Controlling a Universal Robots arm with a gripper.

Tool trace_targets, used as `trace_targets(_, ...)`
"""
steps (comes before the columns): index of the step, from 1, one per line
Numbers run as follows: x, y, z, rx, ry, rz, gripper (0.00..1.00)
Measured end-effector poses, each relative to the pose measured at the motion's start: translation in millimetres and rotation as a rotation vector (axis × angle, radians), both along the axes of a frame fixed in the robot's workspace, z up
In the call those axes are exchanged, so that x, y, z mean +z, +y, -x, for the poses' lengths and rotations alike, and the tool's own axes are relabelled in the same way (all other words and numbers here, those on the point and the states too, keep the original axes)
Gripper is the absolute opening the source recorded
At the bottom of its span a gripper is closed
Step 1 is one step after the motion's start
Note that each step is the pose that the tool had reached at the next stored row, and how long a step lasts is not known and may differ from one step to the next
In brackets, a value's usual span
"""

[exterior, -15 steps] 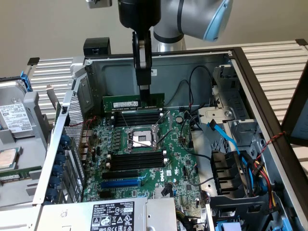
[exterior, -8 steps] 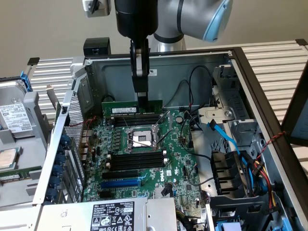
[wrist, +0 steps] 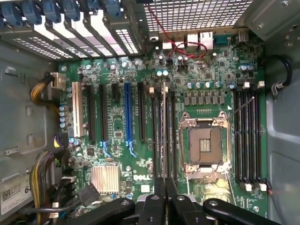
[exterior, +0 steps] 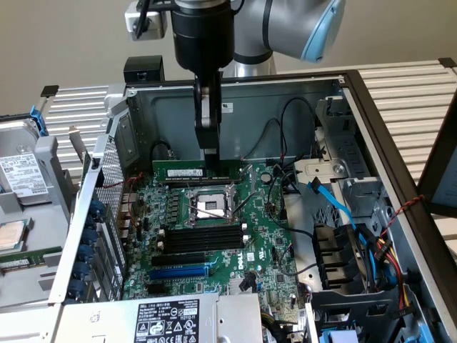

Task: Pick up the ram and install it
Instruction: 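Insert the ram into the slot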

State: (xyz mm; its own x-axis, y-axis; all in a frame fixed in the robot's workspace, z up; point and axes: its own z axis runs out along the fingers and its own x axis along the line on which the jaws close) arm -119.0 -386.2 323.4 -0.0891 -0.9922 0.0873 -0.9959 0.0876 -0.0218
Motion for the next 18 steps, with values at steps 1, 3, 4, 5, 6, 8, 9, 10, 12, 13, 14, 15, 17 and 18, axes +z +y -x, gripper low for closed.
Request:
trace_targets(1,-1.8,0.0,0.0,0.0,0.0001,0.0001,0.13)
trace_targets(3,-5.5,0.0,0.0,0.0,0.0001,0.0001,0.13)
trace_targets(4,-7.4,-0.1,0.0,0.0,0.0001,0.0001,0.13)
trace_targets(5,-9.3,-0.4,0.0,0.0,0.0,0.0,0.13)
trace_targets(6,-10.9,-0.8,0.2,0.0,0.0001,0.0,0.13)
trace_targets(8,-14.7,-2.3,0.7,0.0,0.0,0.0001,0.13)
trace_targets(9,-16.4,-3.0,1.0,0.0,0.0001,0.0002,0.13)
trace_targets(10,-18.3,-3.8,1.2,0.0,0.0,0.0003,0.13)
trace_targets(12,-22.1,-5.3,1.5,0.0,0.0001,0.0004,0.13)
trace_targets(13,-23.9,-5.9,1.7,0.0,0.0,0.0003,0.13)
trace_targets(14,-25.7,-6.5,1.8,0.0,0.0,0.0003,0.13)
trace_targets(15,-27.5,-7.0,1.8,0.0,0.0,0.0003,0.13)
trace_targets(17,-31.1,-8.1,2.0,0.0,0.0001,0.0004,0.13)
trace_targets(18,-32.9,-8.6,2.0,0.0,0.0,0.0004,0.13)
